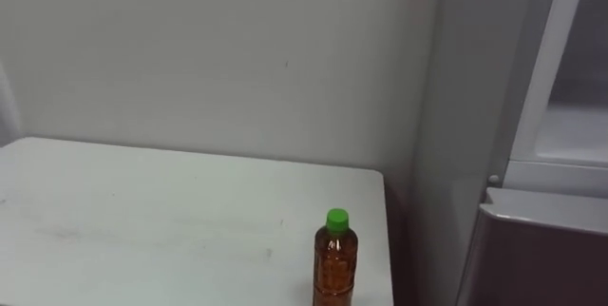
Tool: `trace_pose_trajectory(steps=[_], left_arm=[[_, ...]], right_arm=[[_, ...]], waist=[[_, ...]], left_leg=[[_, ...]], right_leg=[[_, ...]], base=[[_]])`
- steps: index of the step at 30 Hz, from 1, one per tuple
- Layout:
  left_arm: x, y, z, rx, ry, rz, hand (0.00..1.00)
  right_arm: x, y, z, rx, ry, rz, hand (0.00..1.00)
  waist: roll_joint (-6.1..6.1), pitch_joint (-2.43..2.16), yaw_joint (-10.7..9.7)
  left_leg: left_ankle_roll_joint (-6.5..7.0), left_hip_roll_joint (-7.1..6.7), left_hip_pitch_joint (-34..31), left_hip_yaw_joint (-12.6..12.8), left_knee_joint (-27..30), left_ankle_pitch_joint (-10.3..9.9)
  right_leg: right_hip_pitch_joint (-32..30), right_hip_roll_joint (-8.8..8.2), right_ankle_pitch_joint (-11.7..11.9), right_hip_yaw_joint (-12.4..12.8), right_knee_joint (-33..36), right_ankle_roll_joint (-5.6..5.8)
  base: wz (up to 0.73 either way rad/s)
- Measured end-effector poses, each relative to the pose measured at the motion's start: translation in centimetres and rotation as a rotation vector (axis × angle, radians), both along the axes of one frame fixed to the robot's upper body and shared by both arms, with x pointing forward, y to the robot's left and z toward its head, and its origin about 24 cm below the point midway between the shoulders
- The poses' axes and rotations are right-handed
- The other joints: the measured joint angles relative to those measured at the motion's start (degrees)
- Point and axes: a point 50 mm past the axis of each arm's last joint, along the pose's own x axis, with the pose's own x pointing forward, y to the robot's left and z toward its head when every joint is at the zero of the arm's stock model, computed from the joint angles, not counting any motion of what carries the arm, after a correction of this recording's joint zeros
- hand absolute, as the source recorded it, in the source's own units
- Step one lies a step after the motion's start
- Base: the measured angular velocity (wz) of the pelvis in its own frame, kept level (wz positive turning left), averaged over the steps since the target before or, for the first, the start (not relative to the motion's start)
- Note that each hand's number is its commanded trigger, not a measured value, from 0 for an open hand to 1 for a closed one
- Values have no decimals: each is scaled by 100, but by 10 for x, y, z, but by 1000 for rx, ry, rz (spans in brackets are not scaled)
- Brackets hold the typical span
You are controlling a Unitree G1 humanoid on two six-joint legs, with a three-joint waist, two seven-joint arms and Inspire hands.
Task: Put the bottle in the upper fridge
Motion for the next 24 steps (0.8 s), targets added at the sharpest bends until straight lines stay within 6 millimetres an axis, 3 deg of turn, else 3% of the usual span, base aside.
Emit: trace_pose_trajectory(steps=[7,17,24], left_arm=[[17,0,0,17,-35,-31,0],[18,-3,-1,25,-42,-72,0],[19,-7,-1,5,-80,-77,0]], right_arm=[[4,3,0,-6,-6,18,0],[13,4,3,-15,-60,23,0],[31,7,8,1,-157,50,0]], waist=[[-64,11,-54],[-49,4,-139],[-38,6,-124]], left_leg=[[-1,0,-25,-17,-30,-3],[-10,6,-84,-7,-38,-17],[-13,10,-87,-19,-26,-18]], right_leg=[[-21,14,-6,2,-2,9],[-97,26,-18,49,36,7],[-115,24,-28,94,102,-4]], base=[[0],[-2],[-1]])
